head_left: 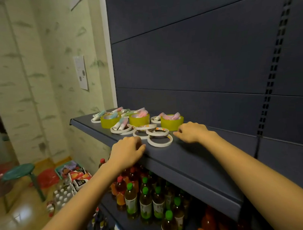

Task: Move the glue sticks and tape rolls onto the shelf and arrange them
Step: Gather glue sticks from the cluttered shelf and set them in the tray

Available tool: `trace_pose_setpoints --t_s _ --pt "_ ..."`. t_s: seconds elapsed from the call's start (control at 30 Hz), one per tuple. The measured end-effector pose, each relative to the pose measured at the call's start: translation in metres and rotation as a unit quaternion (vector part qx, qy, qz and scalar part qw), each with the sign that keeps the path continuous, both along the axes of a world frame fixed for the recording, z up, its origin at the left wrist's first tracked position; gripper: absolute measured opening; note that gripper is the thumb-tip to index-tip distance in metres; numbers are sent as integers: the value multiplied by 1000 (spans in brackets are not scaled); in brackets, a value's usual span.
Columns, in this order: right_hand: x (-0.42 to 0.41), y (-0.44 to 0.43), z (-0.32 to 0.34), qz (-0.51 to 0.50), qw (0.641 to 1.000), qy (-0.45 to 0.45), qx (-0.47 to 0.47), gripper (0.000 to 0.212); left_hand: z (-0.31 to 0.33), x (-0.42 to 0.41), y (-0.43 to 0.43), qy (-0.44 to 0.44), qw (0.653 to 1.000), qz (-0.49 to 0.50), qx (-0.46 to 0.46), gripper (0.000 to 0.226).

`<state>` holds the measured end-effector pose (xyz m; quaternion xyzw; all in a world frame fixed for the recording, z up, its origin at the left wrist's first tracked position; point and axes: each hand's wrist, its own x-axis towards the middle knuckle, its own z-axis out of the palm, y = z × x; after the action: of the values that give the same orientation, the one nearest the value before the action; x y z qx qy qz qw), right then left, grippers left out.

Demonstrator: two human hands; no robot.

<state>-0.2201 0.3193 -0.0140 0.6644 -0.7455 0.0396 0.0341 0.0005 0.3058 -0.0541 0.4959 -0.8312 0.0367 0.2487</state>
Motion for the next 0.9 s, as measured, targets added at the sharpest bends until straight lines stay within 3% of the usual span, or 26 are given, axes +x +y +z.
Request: trace_pose_setpoints --t_s 0.27,0.37,0.53,0.63,0.77,0.9 --pt "8 -89 -13 -59 996 -61 21 54 -12 -7 -61 -3 1000 -2 16 30" --pt "6 -105 -19 -64 996 -41 41 57 -11 -5 -73 -4 1000 -10 21 32" --pt "2 -104 -3 -49 999 -2 15 67 -4 -18 -88 -21 999 -28 35 45" --pt "2 -94 13 -60 997 45 1 58 -1 -33 -95 -47 996 -30 64 55" --pt "-4 -77 29 -98 994 46 -2 38 1 -44 -106 -103 989 -57 86 40" --pt "-19 -52 38 -153 987 35 -29 53 3 -47 -115 -96 988 -90 78 38"
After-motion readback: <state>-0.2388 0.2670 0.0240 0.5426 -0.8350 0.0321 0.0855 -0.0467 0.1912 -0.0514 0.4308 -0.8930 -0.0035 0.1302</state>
